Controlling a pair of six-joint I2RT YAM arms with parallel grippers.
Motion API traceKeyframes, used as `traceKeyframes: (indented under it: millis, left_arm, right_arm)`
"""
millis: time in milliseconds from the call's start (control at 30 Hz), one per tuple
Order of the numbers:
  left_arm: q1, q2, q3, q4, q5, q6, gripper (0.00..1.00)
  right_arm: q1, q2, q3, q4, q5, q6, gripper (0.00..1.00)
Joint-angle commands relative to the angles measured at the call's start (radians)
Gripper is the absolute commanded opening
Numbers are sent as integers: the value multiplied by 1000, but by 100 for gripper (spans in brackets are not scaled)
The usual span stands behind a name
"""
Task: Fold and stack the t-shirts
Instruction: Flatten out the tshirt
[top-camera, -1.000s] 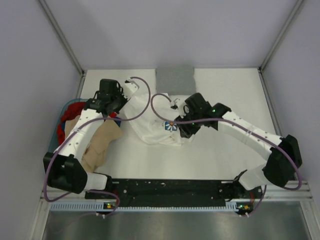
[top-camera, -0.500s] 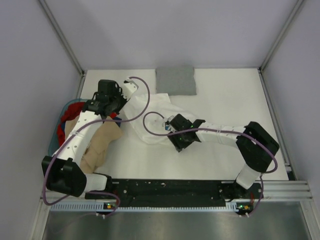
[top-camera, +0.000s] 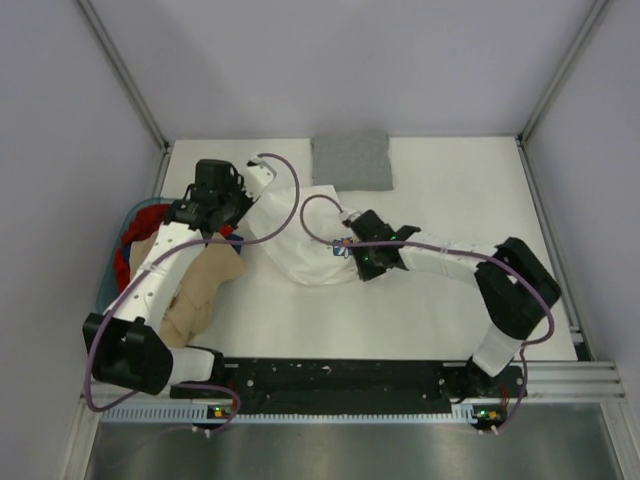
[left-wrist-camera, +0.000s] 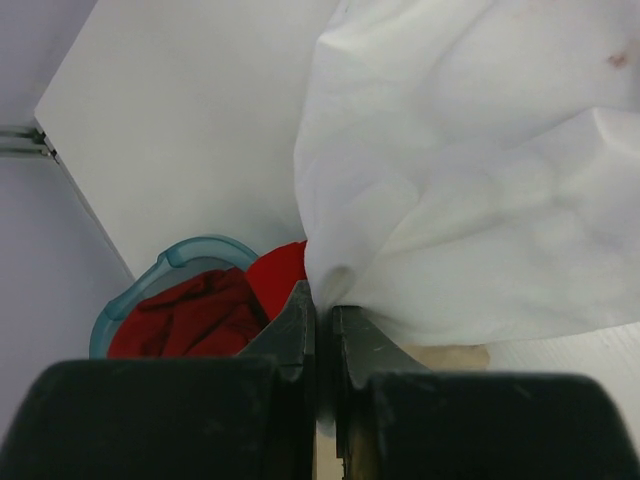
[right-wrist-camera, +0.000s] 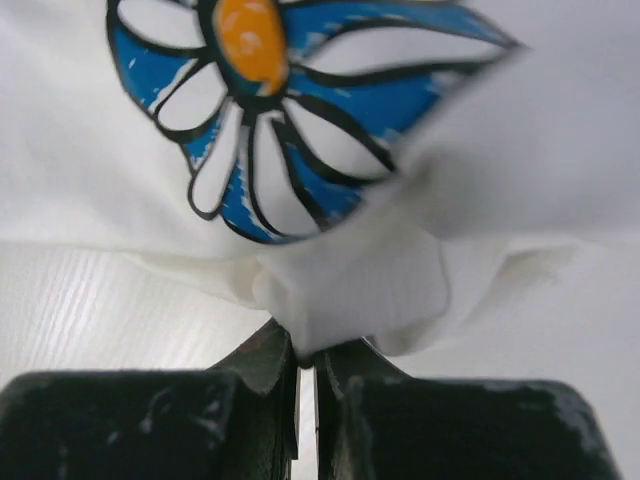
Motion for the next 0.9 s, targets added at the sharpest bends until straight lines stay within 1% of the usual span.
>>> traceKeyframes:
  millis: [0, 67, 133, 167, 267, 333, 400, 467, 567, 700, 867]
  left_arm:
    - [9, -34, 87, -9, -18, 11, 0]
    - [8, -29, 159, -59, 9, 11, 0]
    - [-10, -20, 285, -174, 102, 11, 0]
    - [-30, -18, 355, -229, 142, 2, 0]
    - [-76, -29, 519, -343, 231, -4, 0]
    - [-78, -23, 645, -408, 256, -12, 0]
    - [-78, -26, 736, -457, 258, -4, 0]
    - [-78, -37, 794, -524, 265, 10, 0]
    - [-78, -64, 848, -598, 284, 22, 0]
    - [-78, -87, 891, -670, 268, 37, 0]
    - [-77, -89, 914, -684, 255, 30, 0]
  right_arm:
    - [-210, -292, -11, 12, -29, 58, 0]
    - [-313, -420, 16, -8, -44, 30, 0]
    - [-392, -520, 96, -44, -43, -23, 0]
    - [-418, -561, 146, -73, -18, -60, 0]
    - [-435, -652, 314, -184, 65, -160, 0]
    - [-435, -684, 419, -254, 69, -191, 0]
    - [-433, -709, 507, -323, 56, -208, 0]
    - [-435, -741, 564, -388, 27, -220, 0]
    - [-434, -799, 607, -454, 17, -235, 0]
    - [-433, -859, 650, -506, 53, -241, 0]
    - [-433, -850, 667, -519, 144, -263, 0]
